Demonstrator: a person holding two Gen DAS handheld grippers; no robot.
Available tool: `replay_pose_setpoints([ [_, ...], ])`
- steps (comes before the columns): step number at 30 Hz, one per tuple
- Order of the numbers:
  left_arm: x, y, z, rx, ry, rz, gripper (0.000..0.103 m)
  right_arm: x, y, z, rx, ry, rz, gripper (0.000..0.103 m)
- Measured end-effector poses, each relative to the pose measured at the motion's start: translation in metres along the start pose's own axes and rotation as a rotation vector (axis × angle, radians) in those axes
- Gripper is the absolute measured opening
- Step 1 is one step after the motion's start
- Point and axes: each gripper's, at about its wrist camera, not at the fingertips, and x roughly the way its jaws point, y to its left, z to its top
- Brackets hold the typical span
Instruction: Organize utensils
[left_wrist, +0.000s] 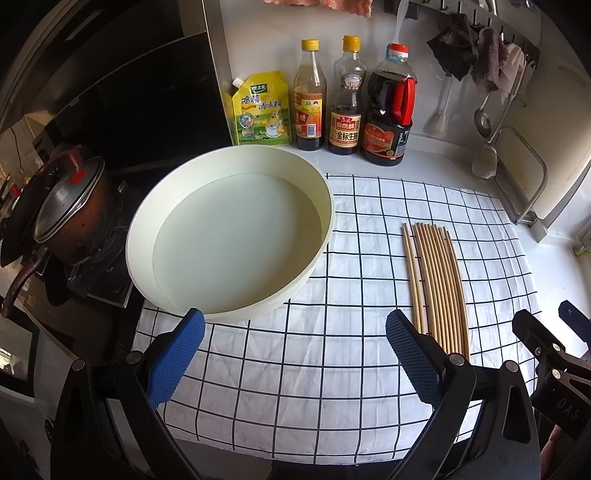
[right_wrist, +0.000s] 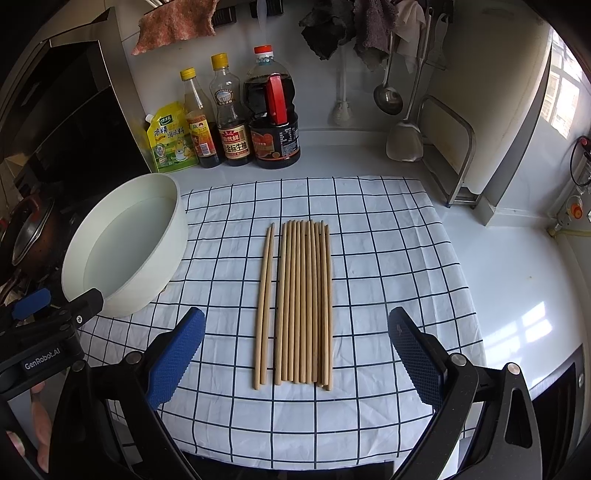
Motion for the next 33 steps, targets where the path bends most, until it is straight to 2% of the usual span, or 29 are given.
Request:
replay_pose_setpoints([
  [33,-0.0027,-0.0029,0.0016,0.002,-0.005,0.000,0.097,-0.0007,0.0023,-0.0011,0.000,0.002,-0.002,0.095],
])
